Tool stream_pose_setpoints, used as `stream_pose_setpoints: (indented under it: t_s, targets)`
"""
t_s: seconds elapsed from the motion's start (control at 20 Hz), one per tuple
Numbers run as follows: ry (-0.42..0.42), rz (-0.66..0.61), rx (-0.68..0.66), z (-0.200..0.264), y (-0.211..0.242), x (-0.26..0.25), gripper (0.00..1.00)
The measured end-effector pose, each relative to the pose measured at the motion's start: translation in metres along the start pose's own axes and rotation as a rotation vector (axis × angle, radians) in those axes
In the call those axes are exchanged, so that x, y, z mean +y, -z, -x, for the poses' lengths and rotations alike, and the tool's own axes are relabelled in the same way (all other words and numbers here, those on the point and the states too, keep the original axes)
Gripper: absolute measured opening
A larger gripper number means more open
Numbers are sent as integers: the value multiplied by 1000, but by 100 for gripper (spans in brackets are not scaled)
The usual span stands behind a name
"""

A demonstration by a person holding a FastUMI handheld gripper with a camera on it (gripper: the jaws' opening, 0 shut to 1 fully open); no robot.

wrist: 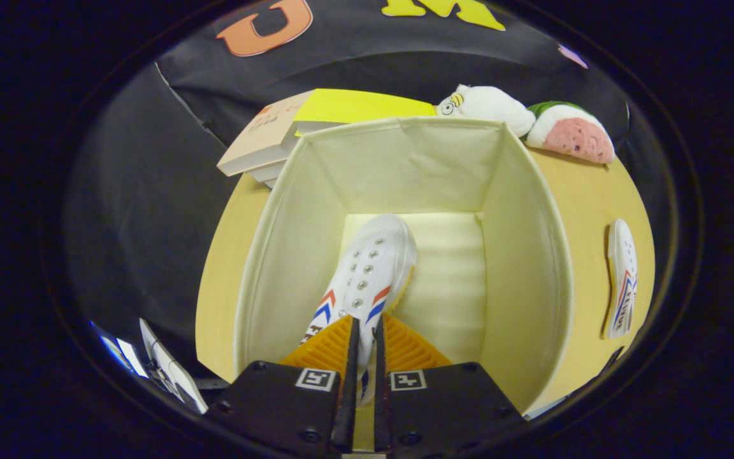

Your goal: Open the storage box then place both shoes into the box .Put the left shoe in first, then the right shoe, with the right side of both shoes facing outward in a uniform manner.

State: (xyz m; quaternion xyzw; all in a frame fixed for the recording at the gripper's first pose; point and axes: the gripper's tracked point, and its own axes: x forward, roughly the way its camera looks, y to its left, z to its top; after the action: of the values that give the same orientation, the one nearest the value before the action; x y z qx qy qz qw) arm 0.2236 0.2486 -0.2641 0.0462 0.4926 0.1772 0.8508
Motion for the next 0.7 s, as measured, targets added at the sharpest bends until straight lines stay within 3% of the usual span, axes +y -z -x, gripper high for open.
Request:
stream_pose_setpoints:
  t_s: [0.05,0.1,0.4,0.55,0.7]
  targets:
    - [-5,4,-29,8,-6,-1,23]
    - [-30,7,-62,18,-13,1,37]
    - [-33,26,-206,80,-37,-35,75]
    - [-17,7,-316,116,-53,-68,77]
    - [18,5,-395,144,-62,-107,99]
